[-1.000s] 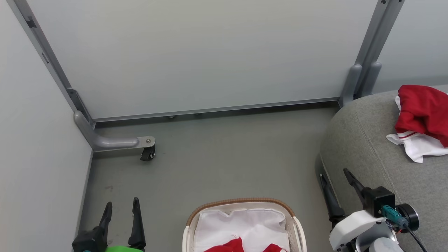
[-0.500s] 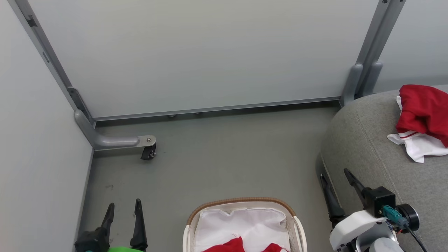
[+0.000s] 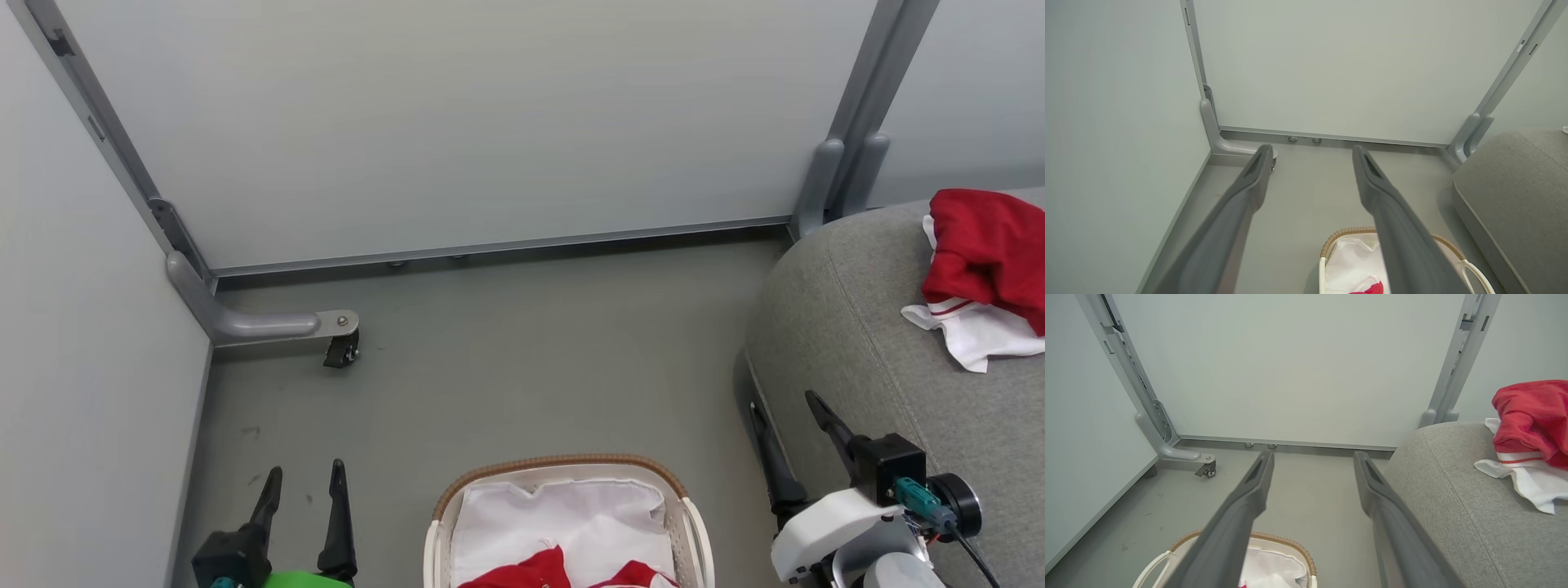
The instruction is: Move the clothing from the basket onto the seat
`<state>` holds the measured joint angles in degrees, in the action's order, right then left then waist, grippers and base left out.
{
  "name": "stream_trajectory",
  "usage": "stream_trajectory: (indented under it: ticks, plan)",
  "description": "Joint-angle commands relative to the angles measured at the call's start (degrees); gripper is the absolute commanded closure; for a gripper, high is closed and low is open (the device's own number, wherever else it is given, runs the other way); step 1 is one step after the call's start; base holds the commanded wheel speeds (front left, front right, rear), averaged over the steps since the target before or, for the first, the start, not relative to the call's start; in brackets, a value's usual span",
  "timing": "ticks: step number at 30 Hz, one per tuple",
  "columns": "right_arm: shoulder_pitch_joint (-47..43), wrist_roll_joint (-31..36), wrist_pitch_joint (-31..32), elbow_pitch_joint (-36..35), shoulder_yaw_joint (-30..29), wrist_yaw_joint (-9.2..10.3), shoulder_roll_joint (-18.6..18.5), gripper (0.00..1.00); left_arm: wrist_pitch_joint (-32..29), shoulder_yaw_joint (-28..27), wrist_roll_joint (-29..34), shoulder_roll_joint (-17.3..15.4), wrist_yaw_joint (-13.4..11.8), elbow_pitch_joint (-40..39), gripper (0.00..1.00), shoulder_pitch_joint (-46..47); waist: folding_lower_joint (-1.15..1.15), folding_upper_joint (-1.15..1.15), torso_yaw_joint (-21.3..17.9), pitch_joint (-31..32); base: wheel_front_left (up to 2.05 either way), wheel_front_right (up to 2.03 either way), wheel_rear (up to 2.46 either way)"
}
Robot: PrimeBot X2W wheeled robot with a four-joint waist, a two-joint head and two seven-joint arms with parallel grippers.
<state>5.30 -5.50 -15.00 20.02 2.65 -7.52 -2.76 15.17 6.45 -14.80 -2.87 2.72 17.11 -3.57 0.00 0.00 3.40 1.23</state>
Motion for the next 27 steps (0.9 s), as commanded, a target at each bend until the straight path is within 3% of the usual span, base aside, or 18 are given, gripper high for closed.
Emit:
stream_trajectory:
  ticks: [1,9,15,27]
  plan:
    - [0.0,0.2,-0.3,-0.3,-0.3,0.06,-0.2,0.00,0.0,0.4,0.2,0.0,0.2,0.2,0.00,1.2,0.00,0.00,0.0,-0.3,0.00,0.00,0.00]
    - [1.1,1.5,-0.3,-1.4,-1.5,0.06,-0.3,0.00,0.0,3.2,0.9,-0.1,0.6,1.0,0.00,5.4,0.00,0.00,-0.5,-2.6,0.00,0.00,0.00]
    - [4.2,3.2,-0.3,-3.4,-2.5,0.06,-0.3,0.00,0.0,6.4,0.1,-0.1,1.3,3.7,0.00,11.4,0.00,0.00,-1.9,-8.0,0.00,0.00,0.00]
    - [13.0,4.9,-0.3,-7.0,-4.6,0.06,-0.2,0.00,0.0,17.6,2.3,-0.1,3.1,20.1,0.00,26.8,0.00,0.00,-6.4,-24.1,0.00,0.00,0.00]
